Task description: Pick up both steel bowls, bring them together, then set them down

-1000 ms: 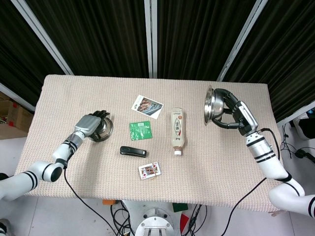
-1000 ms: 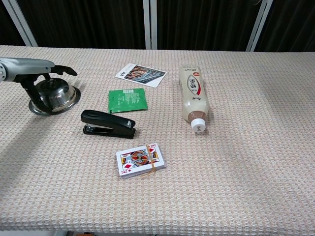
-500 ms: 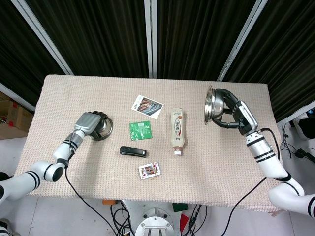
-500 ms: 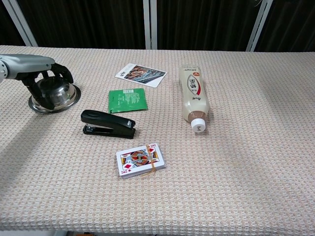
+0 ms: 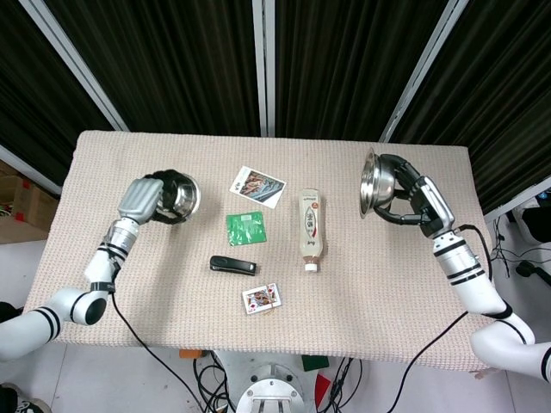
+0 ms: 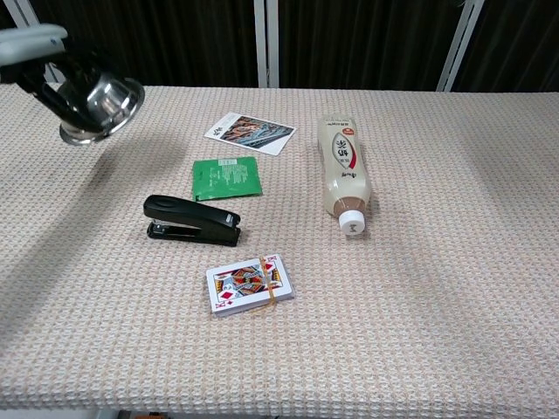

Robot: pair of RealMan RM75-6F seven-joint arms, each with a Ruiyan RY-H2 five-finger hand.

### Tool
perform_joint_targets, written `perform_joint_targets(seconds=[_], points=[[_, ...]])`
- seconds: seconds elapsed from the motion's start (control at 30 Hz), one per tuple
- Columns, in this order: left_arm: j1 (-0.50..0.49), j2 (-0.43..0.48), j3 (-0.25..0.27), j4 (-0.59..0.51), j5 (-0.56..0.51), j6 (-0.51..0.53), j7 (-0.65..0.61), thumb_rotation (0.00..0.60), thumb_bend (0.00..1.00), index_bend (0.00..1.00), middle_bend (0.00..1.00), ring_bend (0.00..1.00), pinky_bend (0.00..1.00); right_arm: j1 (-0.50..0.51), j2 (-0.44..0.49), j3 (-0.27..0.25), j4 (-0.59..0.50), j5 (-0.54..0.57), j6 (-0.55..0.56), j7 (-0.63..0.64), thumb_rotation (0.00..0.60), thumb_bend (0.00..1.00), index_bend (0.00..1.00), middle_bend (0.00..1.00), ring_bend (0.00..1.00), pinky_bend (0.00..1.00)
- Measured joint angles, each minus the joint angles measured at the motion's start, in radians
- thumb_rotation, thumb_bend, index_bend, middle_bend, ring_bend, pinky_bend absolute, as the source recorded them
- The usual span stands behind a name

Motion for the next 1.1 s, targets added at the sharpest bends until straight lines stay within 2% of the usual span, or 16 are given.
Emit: perform_joint_targets(seconds=[0.17,0.4,0.53,0.73,1.1], points=[[0.054,0.052,-0.068,-0.136,0.034,0.132,-0.245,0.6,0.16,0.55,0.54,0.45,0.73,0.007,-0.027,-0.004,0.018,0.0,-0.008,0.005,0.6,0.22,0.59,0.52,0.5,0.66],[0.094,0.109,-0.125,-0.311,0.12,0.213,-0.608,0.6,0.16,0.55,0.54,0.46,0.73,0.032,-0.084,0.0,0.052,0.002,-0.025,0.023,0.6,0.22,0.6,0.52,0.5,0.66],[0.079,0.108,-0.155,-0.361,0.171,0.233,-0.712,0.6,0.16,0.55,0.54,0.46,0.73,0.059,-0.126,0.007,0.069,-0.003,-0.037,0.033,0.6,0.22,0.6,0.52,0.5,0.66],[0.009,0.062,-0.182,-0.358,0.181,0.226,-0.699,0.6,0.16,0.56,0.55,0.46,0.73,0.108,-0.186,0.033,0.086,-0.006,-0.048,0.041,0.6,0.22,0.59,0.52,0.5,0.66],[-0.072,-0.053,-0.215,-0.349,0.111,0.228,-0.517,0.6,0.16,0.59,0.55,0.46,0.73,0.174,-0.27,0.086,0.096,0.016,-0.05,0.044,0.6,0.22,0.59,0.52,0.5,0.66]])
